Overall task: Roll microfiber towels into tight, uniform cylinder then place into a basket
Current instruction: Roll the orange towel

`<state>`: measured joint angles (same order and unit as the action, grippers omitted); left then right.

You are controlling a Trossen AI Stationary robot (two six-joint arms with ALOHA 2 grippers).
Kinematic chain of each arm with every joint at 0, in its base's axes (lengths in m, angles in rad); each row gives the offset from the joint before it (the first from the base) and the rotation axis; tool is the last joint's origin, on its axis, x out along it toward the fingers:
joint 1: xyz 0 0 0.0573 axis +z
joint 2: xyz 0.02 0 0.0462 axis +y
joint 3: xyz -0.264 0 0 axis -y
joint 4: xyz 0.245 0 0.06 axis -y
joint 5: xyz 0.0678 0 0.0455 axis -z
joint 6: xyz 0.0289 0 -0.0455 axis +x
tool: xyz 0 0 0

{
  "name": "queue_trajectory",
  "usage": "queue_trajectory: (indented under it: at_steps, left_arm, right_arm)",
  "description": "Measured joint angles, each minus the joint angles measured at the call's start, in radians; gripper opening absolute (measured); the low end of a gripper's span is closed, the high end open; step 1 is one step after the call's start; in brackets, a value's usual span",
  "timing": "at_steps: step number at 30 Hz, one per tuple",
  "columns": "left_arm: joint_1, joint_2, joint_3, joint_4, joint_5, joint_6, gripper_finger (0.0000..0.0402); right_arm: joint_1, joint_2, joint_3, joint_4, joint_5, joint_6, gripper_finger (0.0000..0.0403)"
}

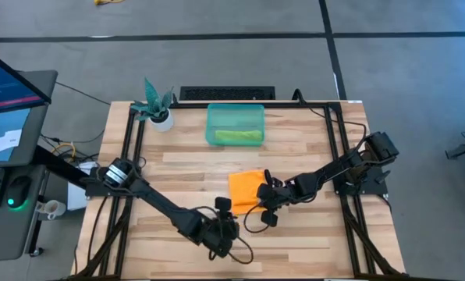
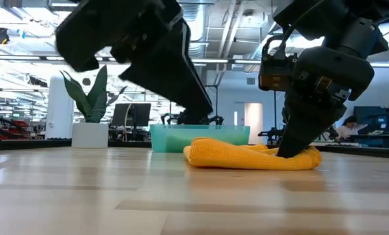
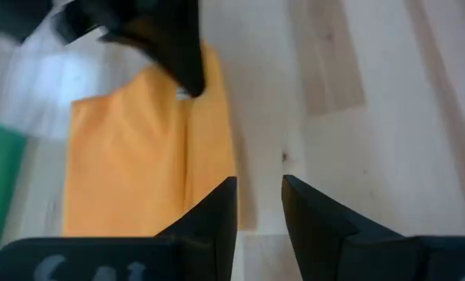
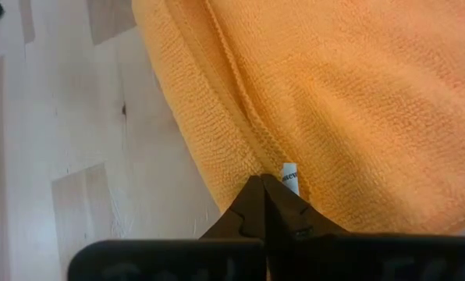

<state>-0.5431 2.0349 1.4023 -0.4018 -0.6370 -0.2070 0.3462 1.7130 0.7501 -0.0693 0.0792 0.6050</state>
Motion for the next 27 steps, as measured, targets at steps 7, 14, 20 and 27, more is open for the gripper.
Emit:
queue_trajectory:
  at_steps: [7, 14, 20, 27]
  left_arm:
    - [0.064, 0.046, -0.002, 0.081, 0.059, 0.083, 0.0082]
    - [0.107, 0.049, -0.001, 0.073, 0.093, 0.066, 0.0006]
    - [0.142, 0.070, -0.001, 0.027, 0.160, 0.019, 0.0003]
    - [0.163, 0.110, 0.004, -0.026, 0.132, -0.077, 0.0002]
  right_arm:
    - [0.005, 0.000, -0.001, 0.000, -0.002, 0.000, 0.0011]
    - [0.005, 0.001, -0.001, 0.001, 0.000, -0.001, 0.0011]
    - [0.005, 0.001, -0.001, 0.002, 0.000, -0.001, 0.0012]
    - [0.005, 0.001, -0.001, -0.001, -0.023, 0.019, 0.0012]
